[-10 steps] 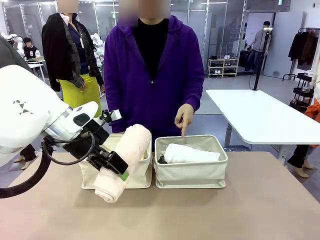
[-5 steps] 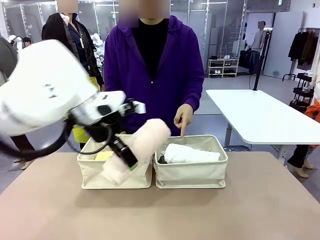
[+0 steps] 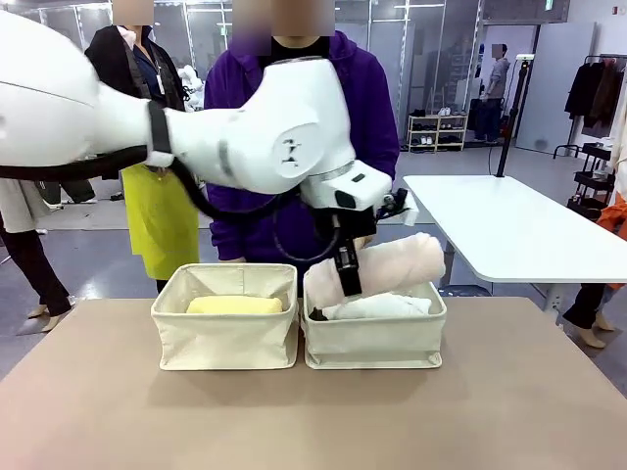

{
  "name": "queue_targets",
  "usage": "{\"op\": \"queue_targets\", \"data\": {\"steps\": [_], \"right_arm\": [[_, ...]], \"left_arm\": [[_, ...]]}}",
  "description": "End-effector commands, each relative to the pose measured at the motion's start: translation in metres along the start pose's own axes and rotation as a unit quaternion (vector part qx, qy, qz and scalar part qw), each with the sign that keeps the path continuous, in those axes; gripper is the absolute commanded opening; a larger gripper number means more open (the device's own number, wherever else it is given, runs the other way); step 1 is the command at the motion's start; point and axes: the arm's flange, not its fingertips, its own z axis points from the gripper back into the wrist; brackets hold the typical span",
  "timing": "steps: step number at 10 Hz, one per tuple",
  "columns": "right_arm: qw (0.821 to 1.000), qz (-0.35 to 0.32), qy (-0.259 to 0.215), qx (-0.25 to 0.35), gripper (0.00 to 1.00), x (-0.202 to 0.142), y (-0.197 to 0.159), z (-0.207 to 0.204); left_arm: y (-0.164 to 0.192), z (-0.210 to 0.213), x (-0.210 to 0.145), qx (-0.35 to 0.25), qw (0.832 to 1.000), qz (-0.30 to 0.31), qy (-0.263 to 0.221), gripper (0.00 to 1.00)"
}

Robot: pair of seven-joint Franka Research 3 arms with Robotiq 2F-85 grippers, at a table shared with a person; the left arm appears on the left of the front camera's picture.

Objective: Divide the towels into two baskets.
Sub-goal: Pick up one hotel-folded towel from the bottom of the table and place it in the Fabric basket indicated by the person.

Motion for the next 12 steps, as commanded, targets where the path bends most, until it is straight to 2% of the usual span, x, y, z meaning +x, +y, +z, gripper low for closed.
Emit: {"op": "queue_targets", "data": {"steps": [1, 3, 4, 7, 10, 12], "right_arm": [[1.000, 0.008, -0.007, 0.005, 1.00, -0.001, 0.003, 0.001], [1.000, 0.008, -0.007, 0.005, 1.00, -0.001, 0.003, 0.001], [1.000, 0.008, -0.007, 0.005, 1.00, -0.001, 0.003, 0.001], [1.000, 0.008, -0.007, 0.005, 1.00, -0.001, 0.003, 0.001], [1.000, 0.008, -0.007, 0.005, 1.00, -0.001, 0.003, 0.001], [1.000, 0.008, -0.007, 0.005, 1.00, -0.001, 0.003, 0.001]], "left_arm": [[0.025, -0.002, 0.020, 0.048, 0.997, -0.051, 0.041, 0.31], [0.045, -0.023, 0.022, 0.078, 0.990, -0.070, 0.096, 0.31], [0.056, -0.033, 0.022, 0.070, 0.992, -0.075, 0.074, 0.31], [0.101, -0.054, 0.032, 0.082, 0.992, -0.061, 0.076, 0.31], [0.123, -0.076, 0.039, 0.113, 0.984, -0.049, 0.127, 0.31], [0.133, -0.091, 0.042, 0.090, 0.986, -0.057, 0.131, 0.31]]}}
